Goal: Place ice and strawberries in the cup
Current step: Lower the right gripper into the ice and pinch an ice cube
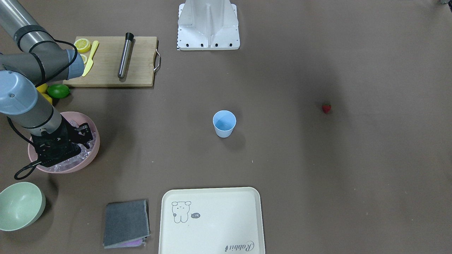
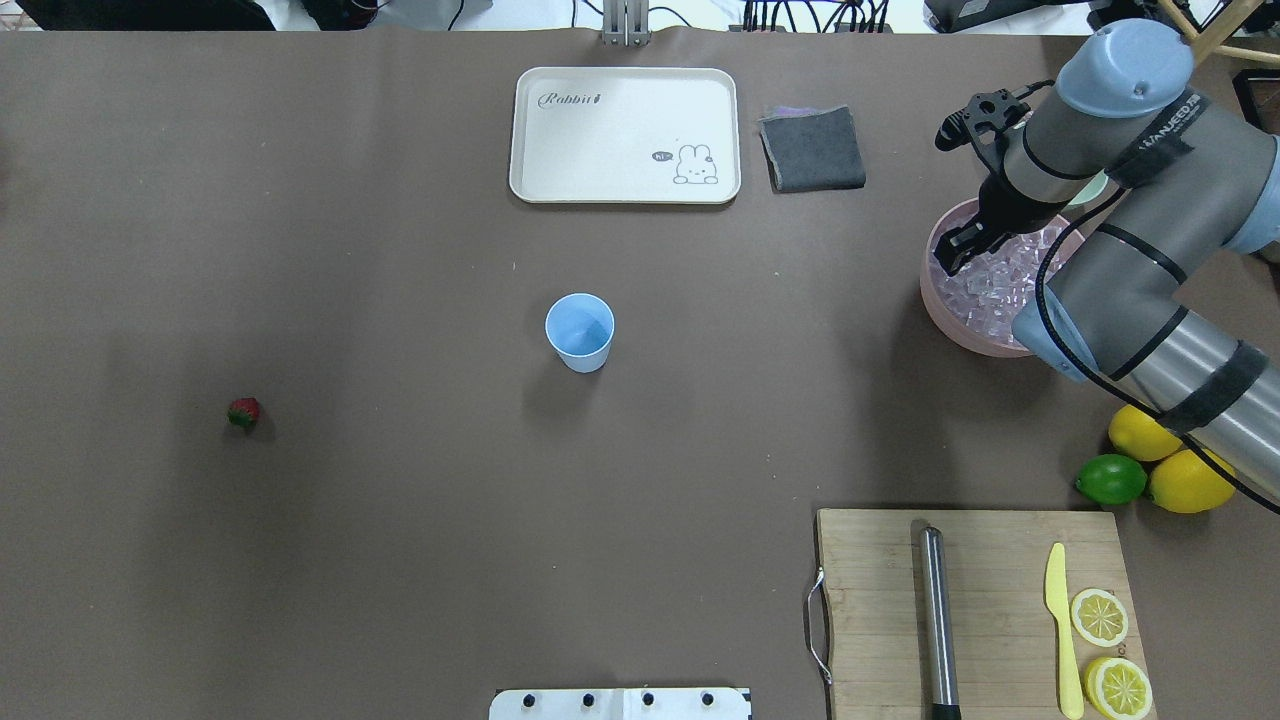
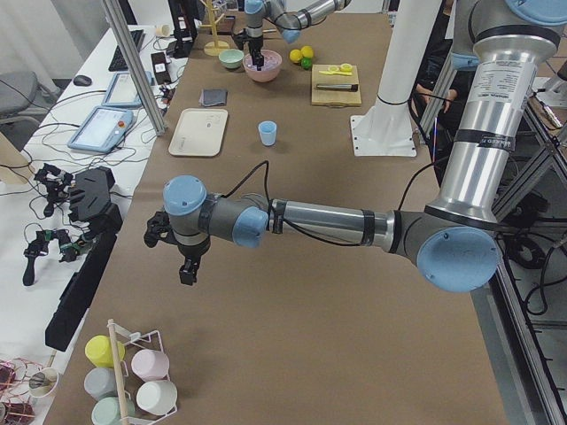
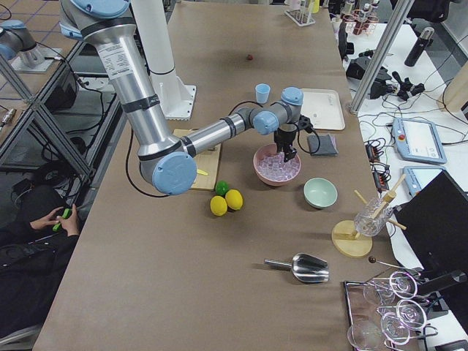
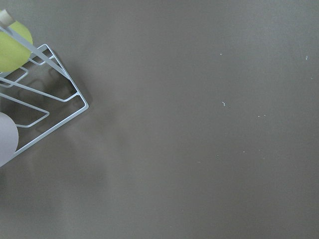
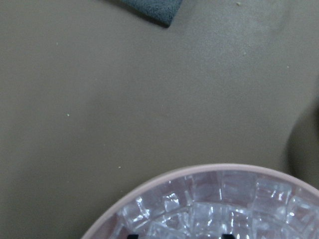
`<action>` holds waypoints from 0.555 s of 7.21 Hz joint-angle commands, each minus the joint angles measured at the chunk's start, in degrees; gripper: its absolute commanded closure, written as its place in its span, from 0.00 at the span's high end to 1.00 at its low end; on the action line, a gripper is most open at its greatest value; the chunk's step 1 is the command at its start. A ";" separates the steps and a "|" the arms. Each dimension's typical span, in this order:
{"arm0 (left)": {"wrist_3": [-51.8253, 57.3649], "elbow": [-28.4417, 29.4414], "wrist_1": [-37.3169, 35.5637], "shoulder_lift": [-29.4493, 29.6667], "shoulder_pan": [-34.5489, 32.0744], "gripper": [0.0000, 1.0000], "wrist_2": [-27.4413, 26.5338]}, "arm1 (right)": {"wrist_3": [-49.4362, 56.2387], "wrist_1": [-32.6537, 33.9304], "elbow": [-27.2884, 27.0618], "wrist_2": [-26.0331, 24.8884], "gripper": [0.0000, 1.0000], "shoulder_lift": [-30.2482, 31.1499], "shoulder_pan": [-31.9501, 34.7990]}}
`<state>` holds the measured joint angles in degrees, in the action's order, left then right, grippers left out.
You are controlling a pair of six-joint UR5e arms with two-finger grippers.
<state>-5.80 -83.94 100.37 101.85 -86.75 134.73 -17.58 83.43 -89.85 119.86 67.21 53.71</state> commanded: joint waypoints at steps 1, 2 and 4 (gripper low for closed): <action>0.00 0.00 0.00 0.11 0.00 0.98 0.00 | 0.00 0.07 0.02 -0.33 0.30 0.11 -0.09; 0.00 0.00 -0.08 0.37 0.00 0.98 0.00 | 0.09 0.15 0.02 -0.33 0.05 0.11 -0.01; 0.00 0.00 -0.09 0.72 0.00 0.98 0.00 | 0.09 0.33 -0.15 -0.16 0.00 0.02 0.52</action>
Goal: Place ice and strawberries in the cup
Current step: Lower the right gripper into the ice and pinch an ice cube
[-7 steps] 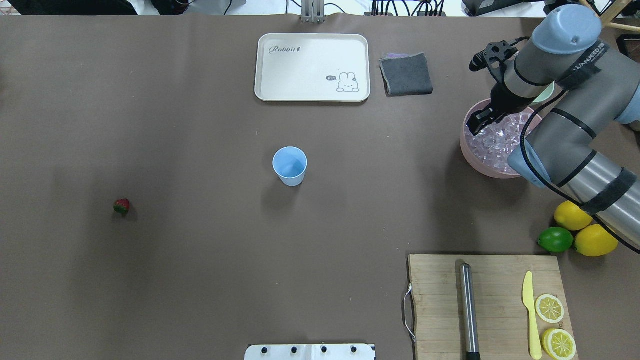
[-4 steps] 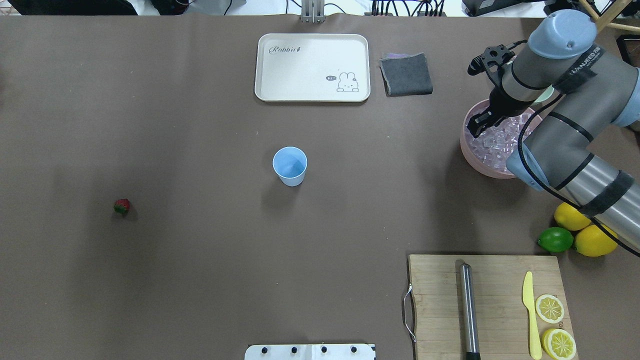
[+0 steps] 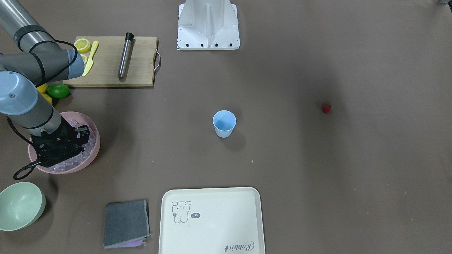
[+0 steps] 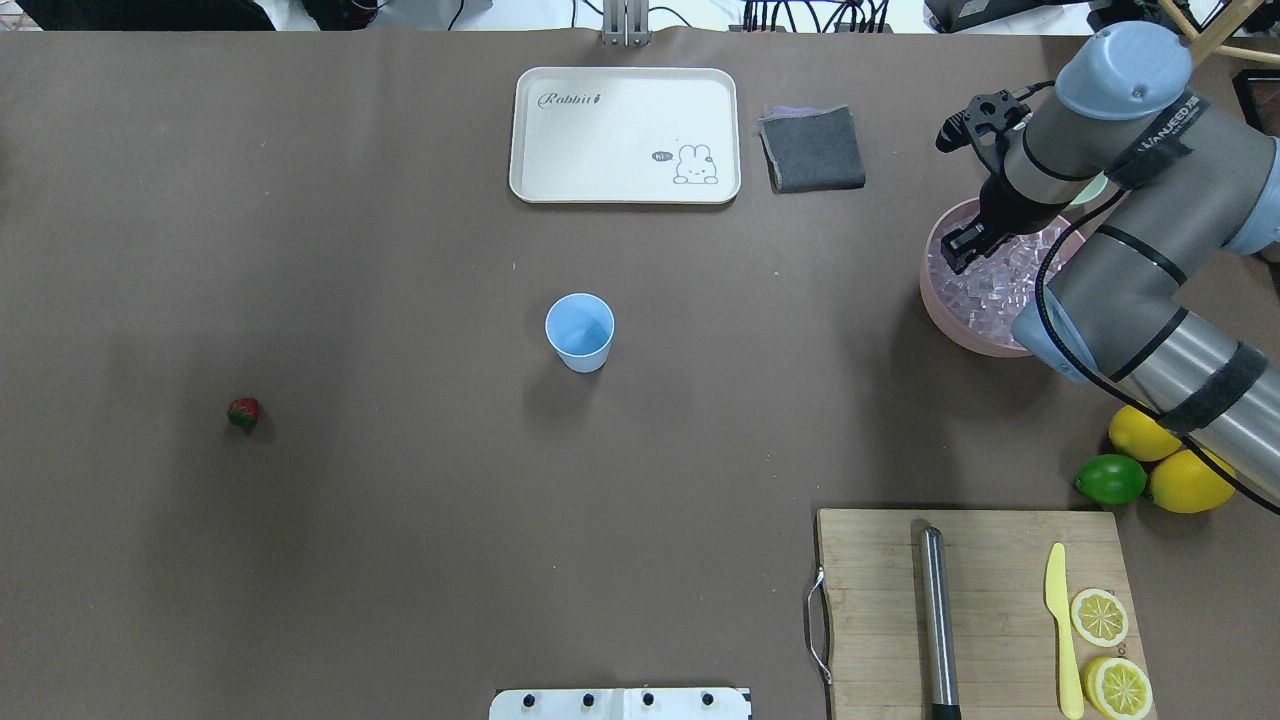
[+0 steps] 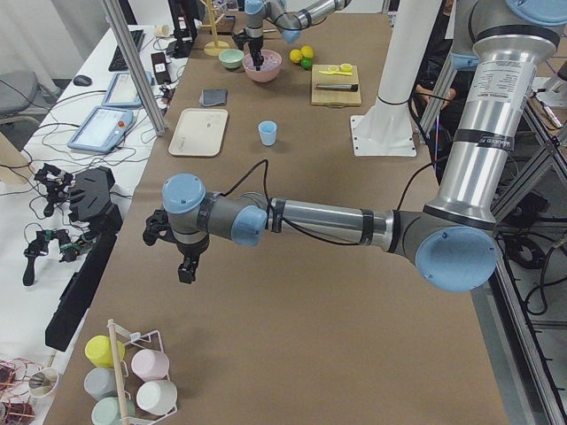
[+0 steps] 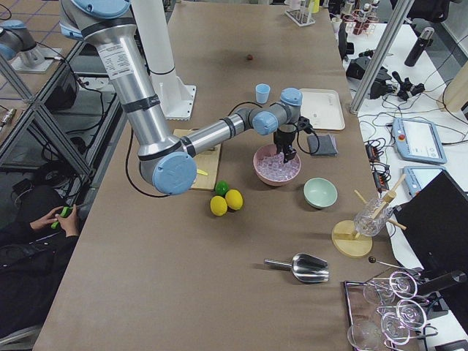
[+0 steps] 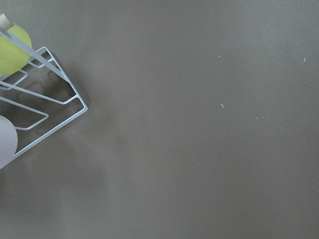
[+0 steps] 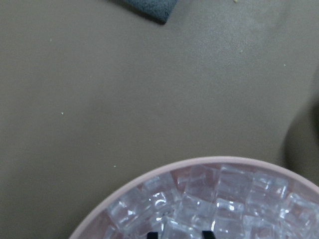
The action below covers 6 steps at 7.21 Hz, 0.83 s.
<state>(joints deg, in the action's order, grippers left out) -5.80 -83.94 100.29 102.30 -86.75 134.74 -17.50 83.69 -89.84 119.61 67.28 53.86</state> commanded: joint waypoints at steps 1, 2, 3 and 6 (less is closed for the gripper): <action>0.00 0.00 -0.10 0.26 0.00 0.98 0.00 | 0.01 0.16 -0.16 0.18 0.00 -0.04 0.63; 0.00 -0.09 -0.01 0.26 -0.09 0.98 0.00 | 0.01 0.16 -0.59 0.62 0.00 -0.04 1.50; 0.00 -0.09 -0.01 0.26 0.00 0.98 0.00 | 0.01 3.38 -2.25 0.71 0.00 -0.22 2.55; 0.00 -0.18 0.08 0.35 0.00 0.98 0.00 | -0.77 16.57 -12.80 2.02 0.00 -3.28 3.53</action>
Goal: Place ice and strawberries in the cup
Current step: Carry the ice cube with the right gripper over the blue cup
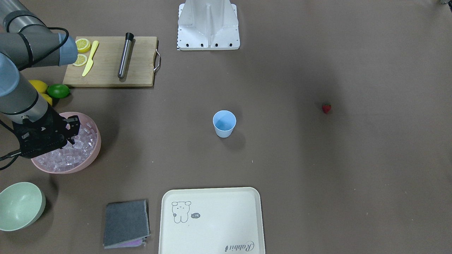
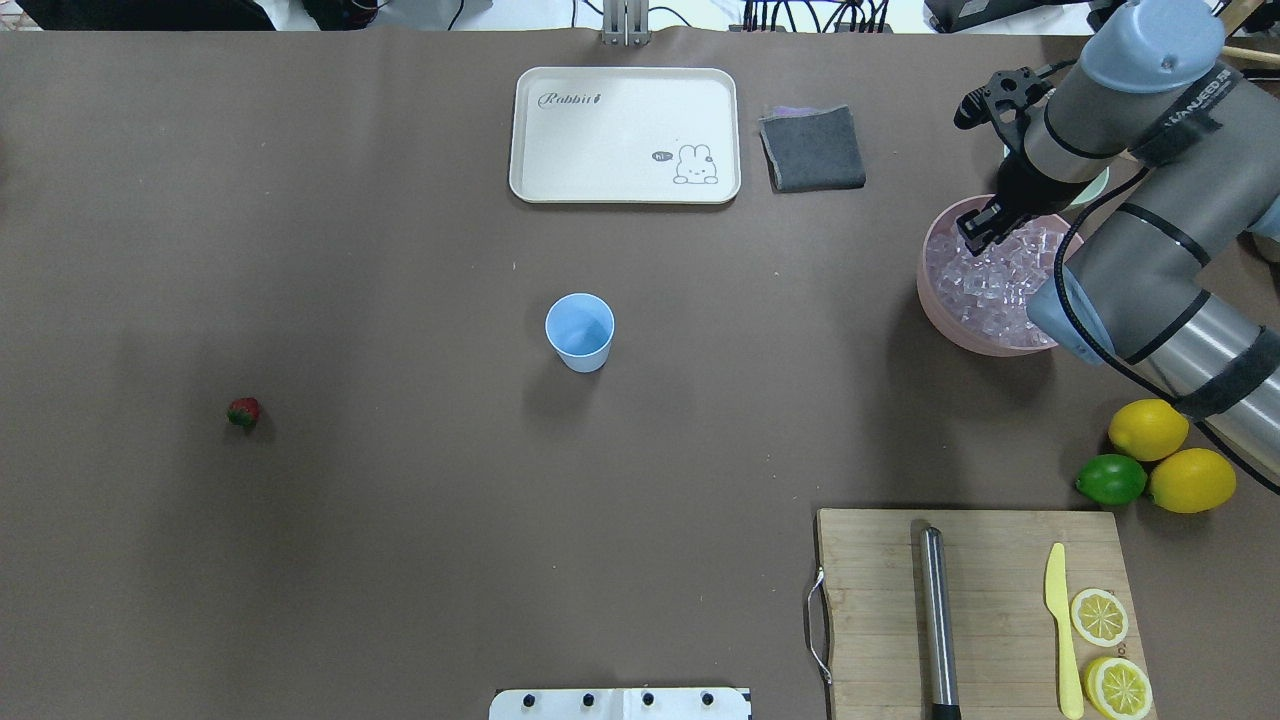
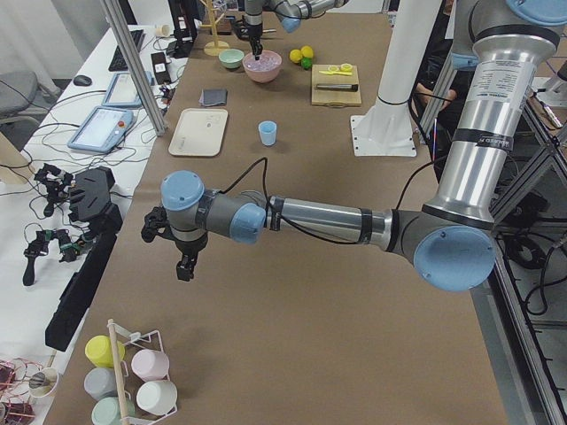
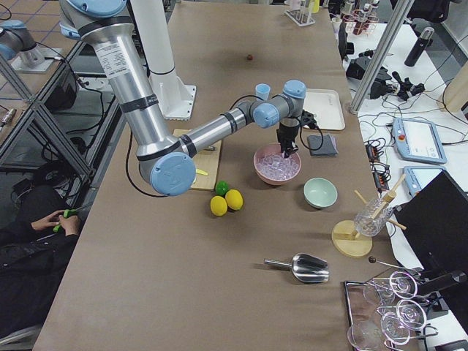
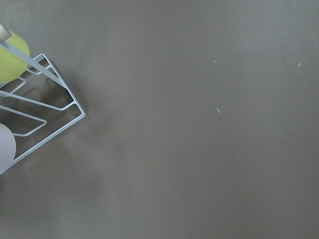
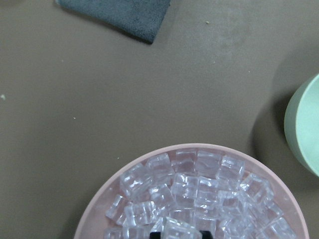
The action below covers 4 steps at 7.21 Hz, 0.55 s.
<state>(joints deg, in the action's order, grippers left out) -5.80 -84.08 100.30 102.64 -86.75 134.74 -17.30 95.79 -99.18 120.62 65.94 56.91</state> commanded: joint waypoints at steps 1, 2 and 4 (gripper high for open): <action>0.00 0.05 0.59 0.02 0.01 0.98 0.00 | -5.33 4.14 -3.65 1.98 0.00 -3.35 0.22; 0.00 0.14 0.94 -0.07 0.01 0.98 0.00 | -11.73 3.88 -3.74 3.46 0.00 -6.14 -1.43; 0.00 0.23 0.95 -0.16 0.01 0.98 0.00 | -30.50 -9.15 -3.22 3.66 0.00 -7.23 -8.97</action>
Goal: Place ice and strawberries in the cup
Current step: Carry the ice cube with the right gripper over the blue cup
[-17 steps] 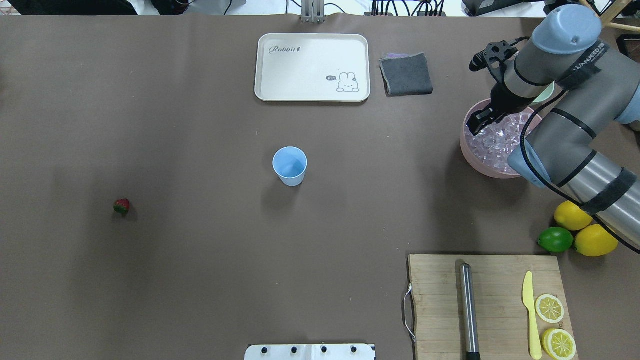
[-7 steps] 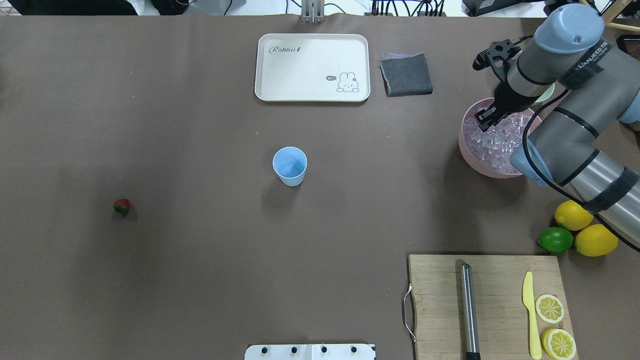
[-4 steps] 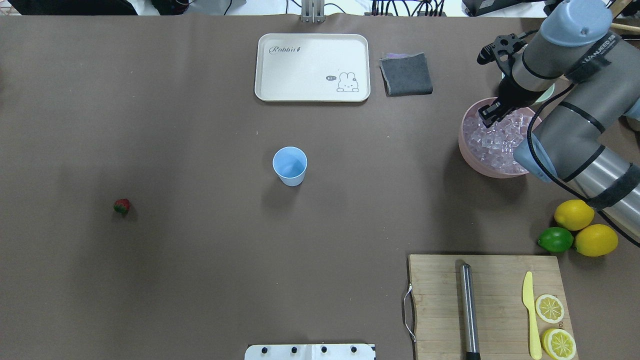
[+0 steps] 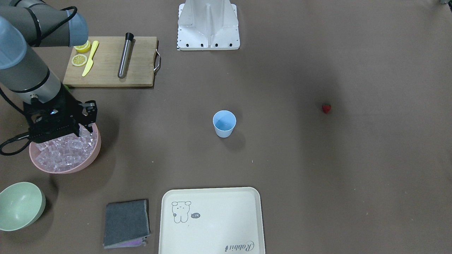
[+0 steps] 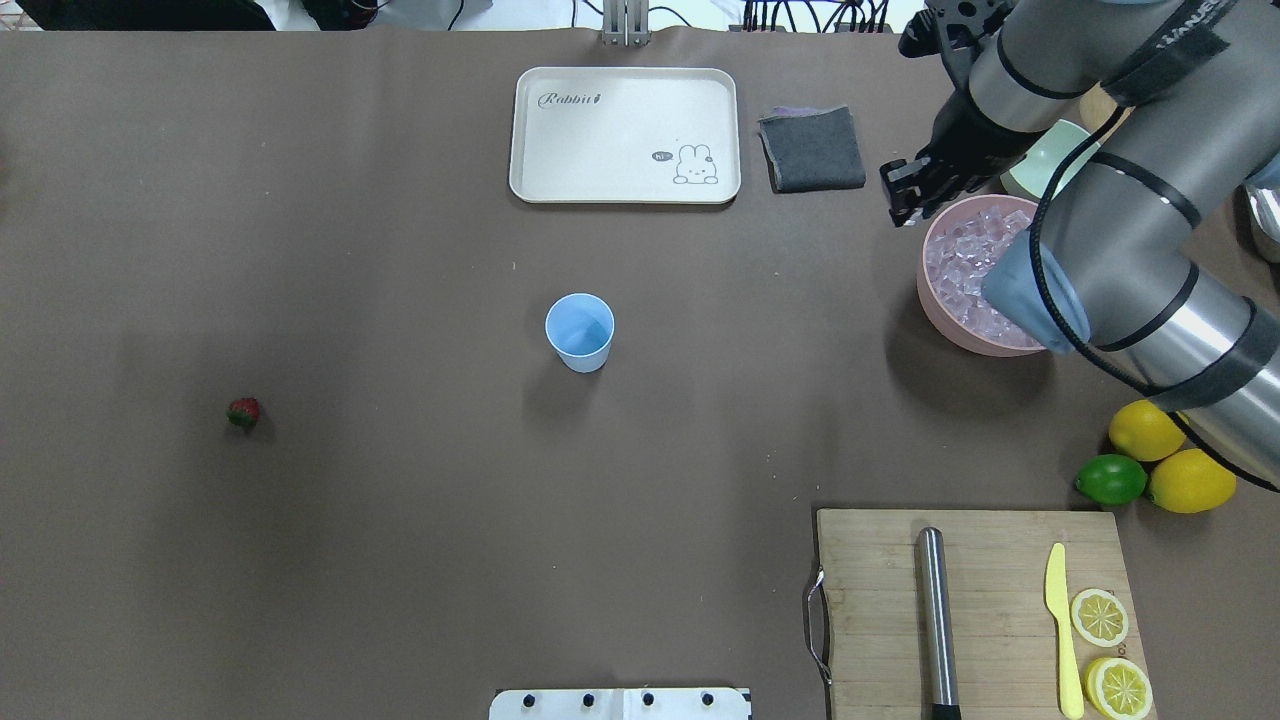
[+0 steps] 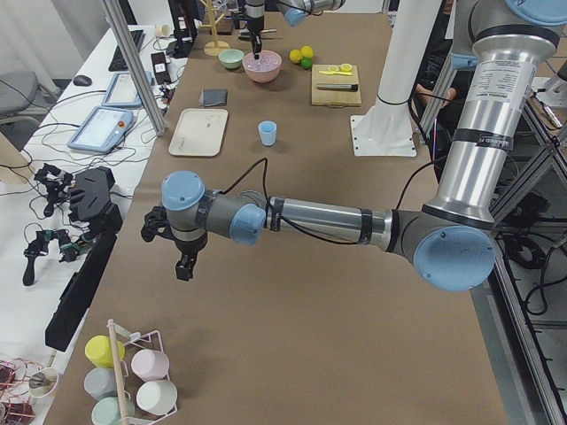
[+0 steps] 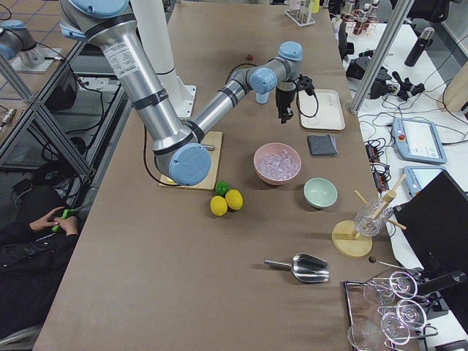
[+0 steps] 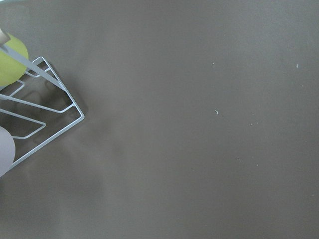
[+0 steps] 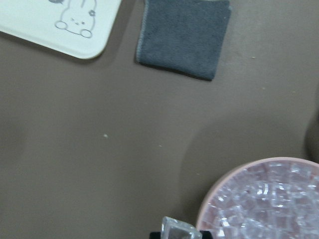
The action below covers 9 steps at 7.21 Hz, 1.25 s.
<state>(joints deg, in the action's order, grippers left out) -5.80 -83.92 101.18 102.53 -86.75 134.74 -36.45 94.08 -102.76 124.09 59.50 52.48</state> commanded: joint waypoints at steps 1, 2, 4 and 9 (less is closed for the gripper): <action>0.00 0.08 0.15 -0.05 0.00 0.98 0.00 | -20.24 -13.77 2.02 -0.42 0.00 -2.10 -8.41; 0.00 0.16 0.16 0.04 0.00 0.98 0.00 | -27.46 -16.09 3.95 -2.86 0.00 -5.50 -11.84; 0.00 0.16 0.15 -0.05 0.00 0.98 0.00 | -35.85 -16.03 4.49 -7.70 0.00 -10.79 -17.92; 0.00 1.39 1.82 -0.22 0.00 0.98 0.00 | -37.64 -21.13 18.44 -13.60 0.00 -18.79 -19.61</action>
<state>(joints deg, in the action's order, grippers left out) -5.80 -82.96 102.56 102.27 -86.75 134.74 -73.76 73.48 -87.44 111.35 42.54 32.88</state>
